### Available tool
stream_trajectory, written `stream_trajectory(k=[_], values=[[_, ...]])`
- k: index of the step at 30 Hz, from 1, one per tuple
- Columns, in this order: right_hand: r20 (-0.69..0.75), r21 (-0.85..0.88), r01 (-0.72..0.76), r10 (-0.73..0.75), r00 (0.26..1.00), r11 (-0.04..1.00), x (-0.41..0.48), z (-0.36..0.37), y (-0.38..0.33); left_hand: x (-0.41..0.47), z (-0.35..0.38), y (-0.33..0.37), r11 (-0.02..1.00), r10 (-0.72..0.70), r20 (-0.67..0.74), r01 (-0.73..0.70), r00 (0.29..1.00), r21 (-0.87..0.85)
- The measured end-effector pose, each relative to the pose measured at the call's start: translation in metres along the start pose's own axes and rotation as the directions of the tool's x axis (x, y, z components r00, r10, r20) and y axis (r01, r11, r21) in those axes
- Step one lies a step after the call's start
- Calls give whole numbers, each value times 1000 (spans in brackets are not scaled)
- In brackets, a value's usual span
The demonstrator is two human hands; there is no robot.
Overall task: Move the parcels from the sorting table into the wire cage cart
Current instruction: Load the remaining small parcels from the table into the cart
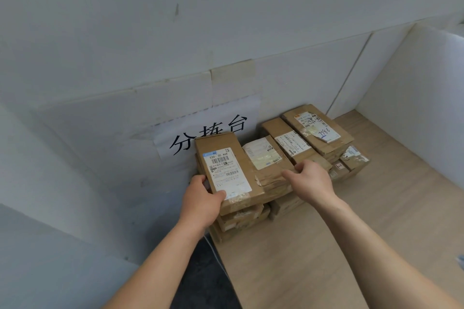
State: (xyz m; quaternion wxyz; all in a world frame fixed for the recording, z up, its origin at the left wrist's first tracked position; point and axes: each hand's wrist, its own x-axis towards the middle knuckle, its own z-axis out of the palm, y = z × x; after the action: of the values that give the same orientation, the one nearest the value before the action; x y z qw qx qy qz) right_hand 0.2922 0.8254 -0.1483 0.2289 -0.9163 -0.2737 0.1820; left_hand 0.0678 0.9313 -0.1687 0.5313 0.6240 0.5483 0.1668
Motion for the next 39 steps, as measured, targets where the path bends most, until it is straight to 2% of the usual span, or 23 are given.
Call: stream_trajectory(k=[4, 8, 12, 14, 19, 22, 24, 27, 32, 39], values=[[16, 87, -29, 27, 999, 996, 0, 0, 1, 0, -4, -2, 982, -55, 51, 63, 997, -180], [30, 182, -41, 36, 999, 983, -3, 1, 3, -2, -7, 0, 918, -93, 94, 122, 991, -378], [58, 215, -46, 34, 998, 976, -9, 4, 7, -5, -11, 3, 865, -101, 128, 151, 987, -479], [48, 179, -18, 10, 999, 984, -12, 5, 9, -7, -15, 3, 859, -99, 129, 150, 987, -489], [-69, -76, 111, -116, 991, 991, -26, 7, 0, -12, -23, -1, 853, -108, 117, 153, 987, -500], [-104, -84, 189, -197, 975, 978, -34, 7, -10, -16, -25, -6, 847, -129, 115, 169, 985, -505], [-69, -21, 246, -247, 966, 969, -40, 7, -18, -19, -26, -9, 834, -136, 122, 180, 983, -522], [1, 175, 280, -284, 959, 944, -49, 11, -23, -24, -25, -11, 820, -121, 140, 179, 983, -544], [199, 562, 84, -233, 952, 823, -60, 16, -27, -31, -22, -3, 814, -55, 176, 147, 983, -563], [303, 709, -42, -250, 920, 704, -66, 16, -26, -36, -19, 4, 827, 6, 186, 99, 983, -554]])
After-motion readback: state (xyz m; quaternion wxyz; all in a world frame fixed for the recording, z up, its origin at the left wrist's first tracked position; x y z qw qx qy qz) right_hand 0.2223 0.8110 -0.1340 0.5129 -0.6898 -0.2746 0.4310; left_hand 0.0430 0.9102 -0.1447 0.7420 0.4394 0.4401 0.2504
